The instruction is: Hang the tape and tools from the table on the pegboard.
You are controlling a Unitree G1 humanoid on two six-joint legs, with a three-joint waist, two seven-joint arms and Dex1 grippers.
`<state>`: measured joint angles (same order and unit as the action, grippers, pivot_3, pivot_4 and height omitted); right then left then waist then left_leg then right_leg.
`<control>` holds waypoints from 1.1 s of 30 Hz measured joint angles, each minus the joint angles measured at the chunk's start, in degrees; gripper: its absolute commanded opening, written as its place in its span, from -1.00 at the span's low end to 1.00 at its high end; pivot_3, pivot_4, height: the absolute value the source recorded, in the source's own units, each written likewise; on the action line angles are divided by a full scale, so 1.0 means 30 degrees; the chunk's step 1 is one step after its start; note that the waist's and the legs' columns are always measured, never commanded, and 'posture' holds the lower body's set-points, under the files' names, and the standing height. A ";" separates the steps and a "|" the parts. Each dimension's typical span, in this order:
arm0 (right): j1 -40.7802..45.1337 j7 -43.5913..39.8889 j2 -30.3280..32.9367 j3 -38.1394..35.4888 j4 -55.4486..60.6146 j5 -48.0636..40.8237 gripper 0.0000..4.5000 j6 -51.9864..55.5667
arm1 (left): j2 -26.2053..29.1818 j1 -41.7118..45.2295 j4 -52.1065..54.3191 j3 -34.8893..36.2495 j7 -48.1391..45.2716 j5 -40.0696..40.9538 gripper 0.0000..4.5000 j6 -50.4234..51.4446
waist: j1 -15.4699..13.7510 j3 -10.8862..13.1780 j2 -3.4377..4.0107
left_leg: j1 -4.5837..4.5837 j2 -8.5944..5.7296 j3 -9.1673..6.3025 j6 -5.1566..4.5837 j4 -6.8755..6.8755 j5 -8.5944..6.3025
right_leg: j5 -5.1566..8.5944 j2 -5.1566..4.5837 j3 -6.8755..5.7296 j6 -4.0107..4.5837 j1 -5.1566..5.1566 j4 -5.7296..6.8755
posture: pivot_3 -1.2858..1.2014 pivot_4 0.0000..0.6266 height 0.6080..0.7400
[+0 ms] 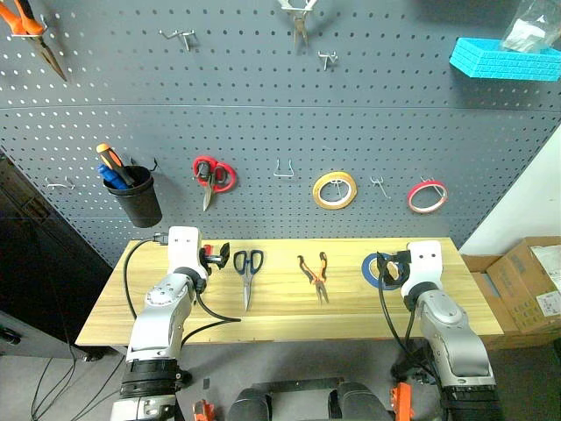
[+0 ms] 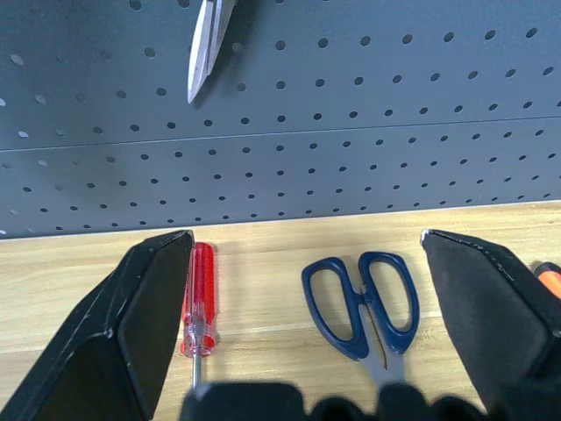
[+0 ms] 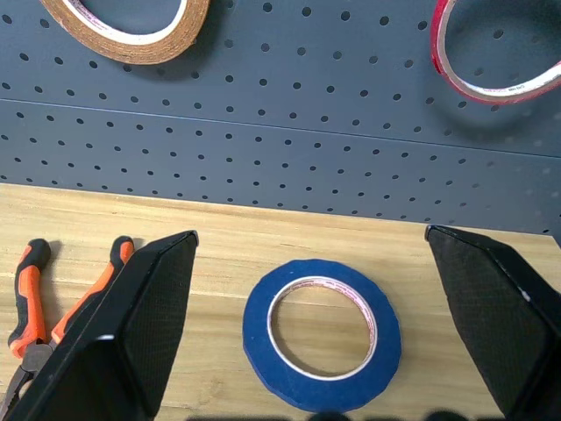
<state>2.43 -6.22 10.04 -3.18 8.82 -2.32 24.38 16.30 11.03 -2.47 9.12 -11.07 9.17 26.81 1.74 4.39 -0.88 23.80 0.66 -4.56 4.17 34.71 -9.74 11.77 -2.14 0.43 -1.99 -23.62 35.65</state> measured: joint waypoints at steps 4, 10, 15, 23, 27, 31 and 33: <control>-0.0032 0.0011 0.0001 0.0001 0.0003 0.0009 1.00 0.0001 | 0.0022 0.0001 -0.0001 0.0001 -0.0087 -0.0055 0.98 -0.0039 | -0.0002 -0.0001 0.0000 | -0.0002 0.0000 -0.0001 -0.0002 0.0000 0.0001 | 0.0000 0.0002 0.0000 0.0000 0.0000 0.0001 | 0.07 -0.95 1.00; -0.0336 0.0042 0.0007 0.0005 0.0016 0.0069 1.00 0.0016 | 0.0039 0.0001 0.0000 0.0073 0.0086 -0.0101 0.98 -0.0040 | -0.0001 -0.0001 -0.0001 | -0.0005 0.0000 0.0001 -0.0002 0.0000 0.0002 | 0.0000 0.0002 0.0002 0.0000 0.0007 0.0001 | 0.07 -0.93 1.00; -0.0333 0.0216 -0.0028 0.0004 0.0017 0.0211 1.00 0.0128 | 0.0030 0.0000 0.0000 0.0073 0.0139 -0.0094 0.98 -0.0041 | -0.0005 0.0000 0.0000 | -0.0005 0.0000 0.0000 -0.0002 0.0001 0.0001 | 0.0000 0.0002 0.0002 0.0000 0.0008 0.0002 | 0.07 -0.91 1.00; -0.0457 0.0295 -0.0020 -0.0056 0.0792 0.0006 1.00 0.1078 | -0.0125 -0.0066 0.0609 0.0035 0.0060 -0.0003 0.98 0.0176 | -0.0007 0.0076 0.0021 | -0.0003 0.0002 -0.0001 -0.0002 0.0001 0.0000 | 0.0000 0.0002 0.0005 0.0000 0.0005 0.0002 | 0.06 -0.77 1.00; -0.0440 -0.0502 0.0701 -0.0089 0.1757 -0.0496 1.00 0.2331 | -0.0534 0.0095 0.1418 -0.0544 -0.0472 0.0462 0.98 0.1057 | -0.0012 0.0383 0.0031 | -0.0007 0.0003 -0.0001 0.0000 0.0015 -0.0001 | 0.0001 -0.0003 0.0009 0.0000 0.0011 0.0002 | 0.05 -0.68 1.00; -0.0278 -0.1707 0.2351 -0.0051 0.2070 -0.0690 1.00 0.3666 | -0.1036 0.1000 0.1797 -0.1427 -0.1179 0.1200 0.98 0.2541 | -0.0079 0.0888 0.0017 | 0.0013 0.0000 -0.0001 -0.0001 0.0045 0.0000 | 0.0001 -0.0011 0.0008 -0.0001 0.0008 0.0001 | 0.04 -0.54 1.00; -0.0027 -0.2467 0.3274 -0.0028 0.2185 -0.0831 1.00 0.4360 | -0.1402 0.1581 0.2283 -0.1762 -0.1580 0.1826 0.98 0.3542 | -0.0048 0.1225 -0.0006 | 0.0033 0.0000 0.0003 -0.0005 0.0055 0.0002 | 0.0001 -0.0014 0.0012 -0.0001 -0.0004 -0.0002 | 0.04 -0.50 1.00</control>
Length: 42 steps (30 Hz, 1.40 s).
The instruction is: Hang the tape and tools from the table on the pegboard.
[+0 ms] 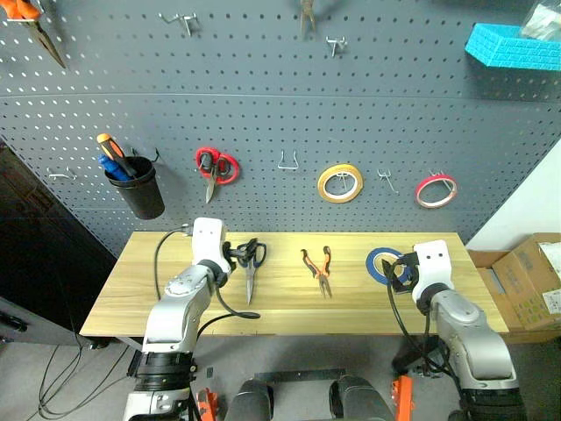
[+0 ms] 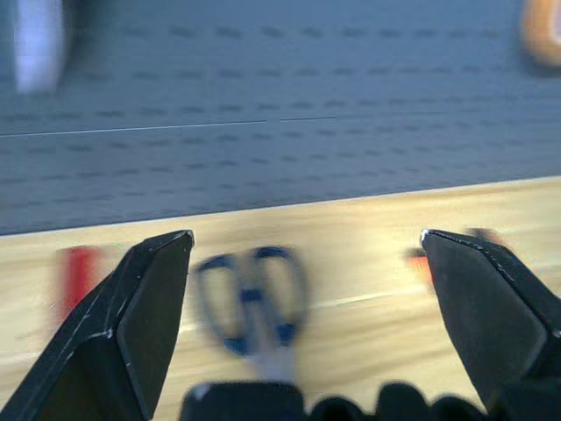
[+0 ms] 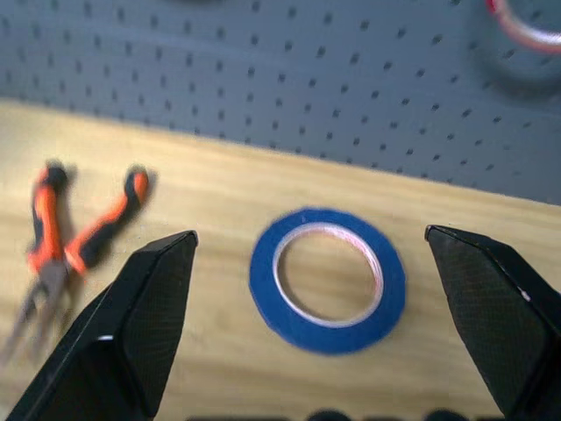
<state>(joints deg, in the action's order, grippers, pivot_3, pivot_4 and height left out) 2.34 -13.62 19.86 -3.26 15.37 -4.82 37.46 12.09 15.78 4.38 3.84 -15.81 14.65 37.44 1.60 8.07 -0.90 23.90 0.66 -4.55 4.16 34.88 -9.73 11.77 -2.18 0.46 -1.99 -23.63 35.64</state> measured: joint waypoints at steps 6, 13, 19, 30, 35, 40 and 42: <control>0.1399 -0.2630 0.2464 0.1187 -0.1143 -0.0230 1.00 0.0852 | -0.1909 0.1622 -0.0056 -0.1320 -0.1148 0.1901 0.98 0.3249 | 0.0065 0.0754 -0.0107 | 0.0022 0.0001 0.0010 -0.0144 -0.0009 0.0060 | 0.0002 0.0008 0.0004 -0.0002 -0.0015 0.0006 | 0.03 -0.29 1.00; 0.5033 -0.6340 0.4662 0.3054 -0.6448 0.0256 1.00 -0.1239 | -0.5452 0.3810 -0.2645 -0.2889 -0.1614 0.3042 0.98 0.5302 | 0.0096 0.1988 -0.0251 | 0.0190 -0.0022 0.0056 -0.0230 0.0007 0.0015 | 0.0043 0.0011 0.0083 -0.0072 -0.0169 0.0059 | 0.01 0.04 1.00; 0.6760 -0.8121 0.4952 0.3536 -1.0420 0.0466 1.00 -0.2050 | -0.6549 0.3803 -0.2931 -0.3772 -0.1409 0.3193 0.98 0.6399 | 0.0155 0.2865 -0.0242 | 0.0257 -0.0026 0.0069 -0.0360 0.0011 -0.0061 | 0.0077 0.0029 0.0121 -0.0252 -0.0258 0.0150 | 0.00 0.14 1.00; 0.9630 -0.9689 0.4484 0.3986 -1.5773 0.1089 1.00 -0.4078 | -0.7105 0.3608 -0.2923 -0.3962 -0.0399 0.3172 0.98 0.6954 | 0.0144 0.3642 -0.0253 | 0.0270 -0.0040 0.0101 -0.0372 0.0042 -0.0072 | 0.0086 0.0012 0.0153 -0.0296 -0.0261 0.0148 | 0.02 0.22 1.00; 1.0806 -1.0663 0.3990 0.4314 -1.7372 0.1257 1.00 -0.4414 | -0.7011 0.3426 -0.2336 -0.3953 -0.0143 0.3176 0.98 0.7325 | 0.0146 0.3683 -0.0254 | 0.0269 -0.0035 0.0099 -0.0369 0.0036 -0.0073 | 0.0086 0.0014 0.0149 -0.0299 -0.0262 0.0147 | 0.04 0.20 1.00; 1.2038 -1.1384 0.3785 0.4372 -1.9375 0.1454 0.73 -0.4825 | -0.6709 0.3048 -0.1661 -0.3894 0.0155 0.3186 1.00 0.7627 | 0.0094 0.3684 -0.0259 | 0.0265 -0.0036 0.0098 -0.0366 0.0044 -0.0072 | 0.0081 0.0013 0.0151 -0.0307 -0.0257 0.0150 | 0.04 0.19 1.00; 1.2293 -1.1459 0.3783 0.4380 -2.0027 0.1628 0.42 -0.5309 | -0.6691 0.3014 -0.1524 -0.3799 0.0221 0.3190 1.00 0.7793 | 0.0091 0.3685 -0.0260 | 0.0266 -0.0040 0.0098 -0.0366 0.0044 -0.0072 | 0.0080 0.0011 0.0154 -0.0309 -0.0257 0.0148 | 0.04 0.19 1.00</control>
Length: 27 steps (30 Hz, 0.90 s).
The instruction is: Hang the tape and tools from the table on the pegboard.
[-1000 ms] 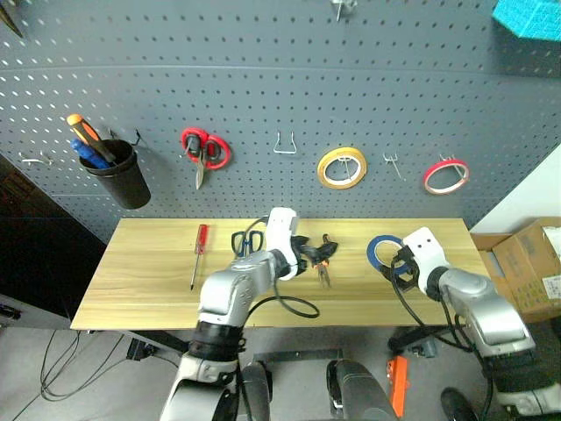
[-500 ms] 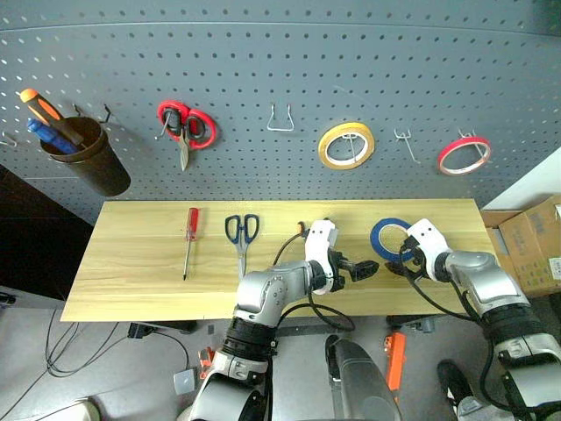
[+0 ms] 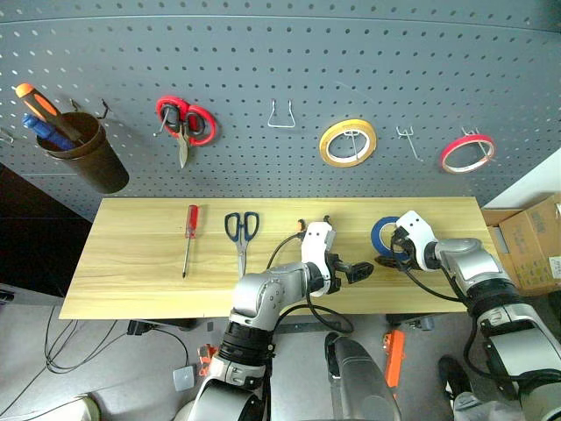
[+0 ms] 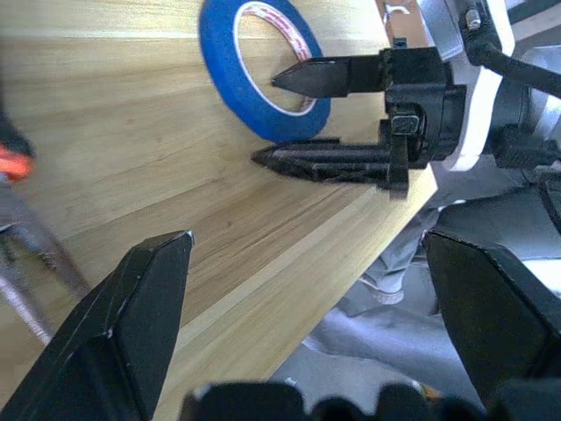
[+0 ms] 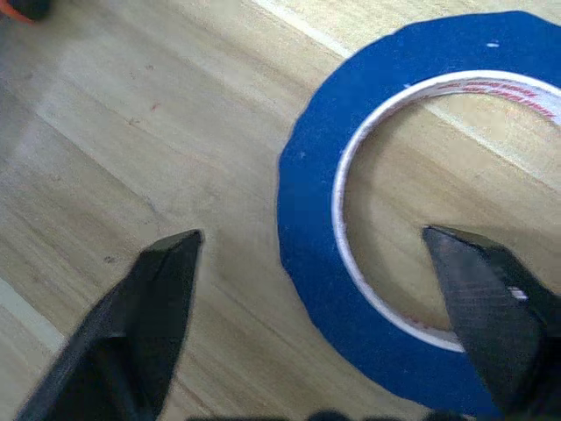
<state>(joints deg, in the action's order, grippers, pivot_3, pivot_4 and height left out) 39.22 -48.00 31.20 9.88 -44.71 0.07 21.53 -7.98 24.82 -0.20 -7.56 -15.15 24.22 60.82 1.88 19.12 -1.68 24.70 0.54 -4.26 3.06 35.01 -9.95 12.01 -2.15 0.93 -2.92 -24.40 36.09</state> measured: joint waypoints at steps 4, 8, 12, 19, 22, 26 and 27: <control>0.0106 -0.0156 0.0000 -0.0005 -0.0554 0.0332 -0.20 -0.0700 | 0.0012 -0.0023 0.0045 0.0115 0.0161 0.0001 1.00 0.0072 | -0.0003 0.0000 -0.0001 | 0.0000 0.0001 0.0000 0.0002 -0.0006 -0.0002 | 0.0000 0.0001 -0.0004 0.0000 0.0000 -0.0003 | 0.04 0.15 1.00; 0.0059 -0.0190 -0.0004 0.0000 -0.0607 0.0394 -0.75 -0.0950 | -0.0006 0.0016 0.0027 0.0191 0.0204 0.0001 1.00 0.0058 | -0.0004 0.0000 0.0000 | 0.0000 0.0001 0.0001 0.0004 -0.0006 -0.0001 | -0.0002 0.0001 -0.0004 -0.0003 -0.0001 -0.0002 | 0.03 0.13 1.00; -0.0082 -0.0110 0.0002 -0.0073 -0.0536 0.0401 -0.76 -0.1157 | -0.0112 0.0235 -0.0074 0.0227 0.0191 0.0001 1.00 -0.0044 | -0.0004 -0.0001 -0.0001 | 0.0000 0.0000 0.0000 0.0005 -0.0005 0.0000 | -0.0003 0.0000 -0.0002 -0.0006 -0.0001 -0.0002 | 0.03 0.09 1.00; -0.4010 0.1858 0.0402 -0.0674 0.4814 0.0842 -0.76 -0.1924 | 0.1143 0.0339 0.0836 -0.0571 -0.0973 -0.0020 1.00 -0.0735 | -0.0103 -0.0036 0.0043 | 0.0016 -0.0002 -0.0009 0.0026 -0.0014 0.0003 | -0.0003 -0.0005 -0.0015 -0.0011 -0.0014 -0.0002 | 0.02 -0.16 1.00; -0.7425 0.3121 0.0520 -0.1179 1.0077 0.1119 -0.76 -0.1120 | 0.2017 0.0431 0.2347 -0.0714 -0.1742 0.0148 1.00 -0.0931 | -0.0113 -0.0086 0.0106 | 0.0035 0.0000 -0.0011 0.0105 -0.0010 -0.0011 | 0.0003 -0.0008 -0.0007 -0.0029 -0.0043 0.0006 | 0.02 -0.25 1.00; -1.2453 0.5515 0.0394 -0.1540 1.8430 0.2476 -0.76 -0.0079 | 0.3618 0.0710 0.4425 -0.0395 -0.2889 0.0578 1.00 -0.1344 | -0.0046 -0.0386 0.0215 | 0.0045 0.0003 0.0001 0.0180 -0.0007 -0.0021 | 0.0018 -0.0008 0.0009 -0.0055 -0.0088 0.0032 | 0.00 -0.42 1.00; -1.3548 0.6314 0.0315 -0.1559 2.0215 0.3241 -0.76 0.0046 | 0.3768 0.0747 0.4901 -0.0010 -0.3218 0.1087 1.00 -0.1282 | -0.0028 -0.0528 0.0226 | 0.0049 0.0003 0.0007 0.0191 -0.0006 -0.0021 | 0.0018 -0.0008 0.0009 -0.0055 -0.0101 0.0035 | -0.01 -0.47 1.00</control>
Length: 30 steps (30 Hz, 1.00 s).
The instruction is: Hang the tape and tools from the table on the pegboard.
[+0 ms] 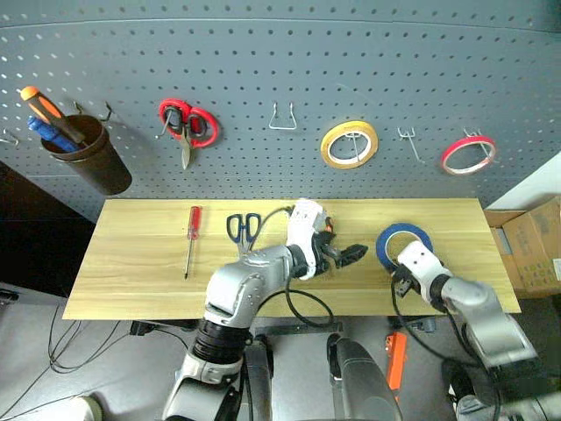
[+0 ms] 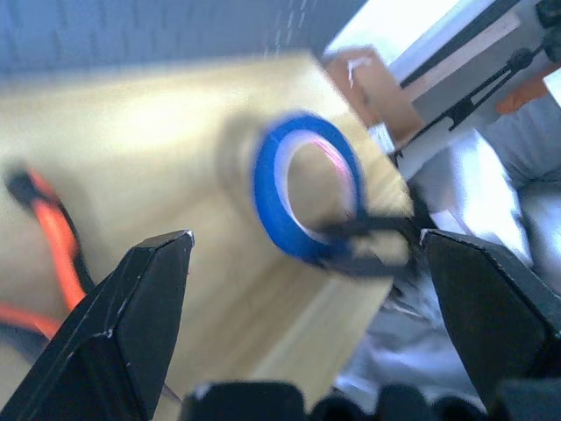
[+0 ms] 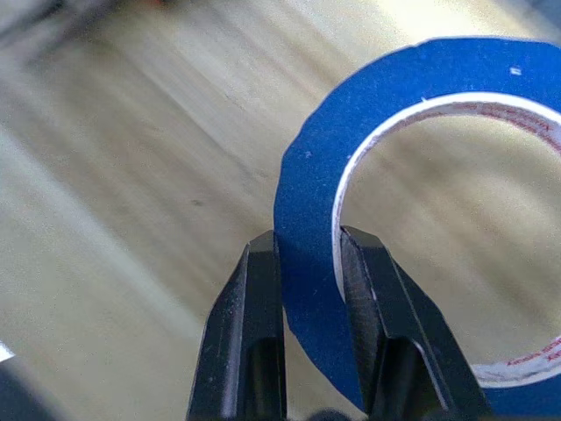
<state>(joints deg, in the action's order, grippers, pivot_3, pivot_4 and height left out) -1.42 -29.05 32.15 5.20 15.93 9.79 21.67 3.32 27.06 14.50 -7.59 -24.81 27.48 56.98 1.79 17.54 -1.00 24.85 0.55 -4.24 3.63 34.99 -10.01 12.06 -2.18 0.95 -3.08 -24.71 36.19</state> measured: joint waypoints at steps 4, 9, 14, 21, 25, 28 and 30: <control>-0.1560 0.2304 -0.0932 0.0499 0.4047 0.2555 -0.76 -0.0052 | 0.0617 0.0593 0.1759 0.1517 -0.0907 0.2261 1.00 0.0515 | 0.0084 -0.0786 -0.0060 | -0.0014 0.0012 0.0008 0.0033 0.0022 0.0011 | -0.0021 0.0010 -0.0003 -0.0021 0.0005 0.0005 | -0.02 -0.61 1.00; 0.0598 0.3566 -0.1281 0.1431 0.4225 0.4443 -0.76 -0.1416 | 0.1084 0.0970 0.2435 0.2329 -0.1127 0.3881 1.00 0.0900 | 0.0097 -0.1544 -0.0098 | -0.0090 0.0001 0.0009 0.0011 0.0105 0.0018 | 0.0005 0.0007 -0.0012 0.0093 0.0157 -0.0052 | -0.02 -0.72 1.00; 0.3877 0.4488 -0.1069 0.1302 0.1641 0.4806 -0.76 -0.3901 | 0.1417 0.1670 0.2512 0.3342 -0.0550 0.4848 1.00 0.1079 | 0.0108 -0.1995 -0.0169 | -0.0088 0.0004 0.0002 -0.0022 0.0245 0.0026 | -0.0048 0.0016 -0.0019 0.0111 0.0222 -0.0044 | 0.00 -0.80 1.00; 0.6885 0.4653 -0.1003 0.0394 -0.3600 0.3476 -0.76 -0.6389 | 0.2291 0.1855 0.2360 0.3954 -0.0163 0.5044 1.00 0.0815 | 0.0005 -0.2485 -0.0181 | -0.0092 -0.0001 -0.0002 -0.0032 0.0252 0.0025 | -0.0124 0.0027 -0.0007 0.0048 0.0238 -0.0040 | 0.02 -0.84 1.00; 0.7617 0.4082 -0.1102 0.0126 -0.5908 0.2261 -0.76 -0.6933 | 0.2162 0.2054 0.2025 0.3907 -0.0020 0.5037 1.00 0.0422 | 0.0023 -0.2659 -0.0166 | -0.0109 0.0000 0.0000 -0.0038 0.0266 0.0029 | -0.0140 0.0034 0.0003 0.0055 0.0255 -0.0038 | 0.03 -0.85 1.00; 0.7757 0.3540 -0.1292 0.0116 -0.6738 0.1448 -0.76 -0.7082 | 0.1943 0.2049 0.1844 0.3803 0.0194 0.5030 1.00 0.0121 | 0.0022 -0.2709 -0.0160 | -0.0216 0.0003 0.0000 -0.0038 0.0261 0.0028 | -0.0135 0.0041 0.0002 0.0062 0.0359 -0.0035 | 0.03 -0.85 1.00; 0.7752 0.3260 -0.1518 0.0117 -0.7157 0.0908 -0.76 -0.7087 | 0.1803 0.2038 0.1827 0.3600 0.0230 0.5026 1.00 -0.0048 | 0.0025 -0.2713 -0.0156 | -0.0322 0.0003 0.0002 -0.0041 0.0261 0.0025 | -0.0099 0.0041 0.0008 0.0121 0.0461 -0.0038 | 0.03 -0.84 1.00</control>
<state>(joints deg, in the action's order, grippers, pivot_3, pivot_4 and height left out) 21.84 -19.27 27.60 5.55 -5.54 12.51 0.41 8.73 33.17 19.98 3.21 -24.12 42.56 56.83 1.87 9.40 -1.47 23.88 0.56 -4.23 3.51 35.78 -9.94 11.77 -2.05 0.98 -2.72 -23.32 36.08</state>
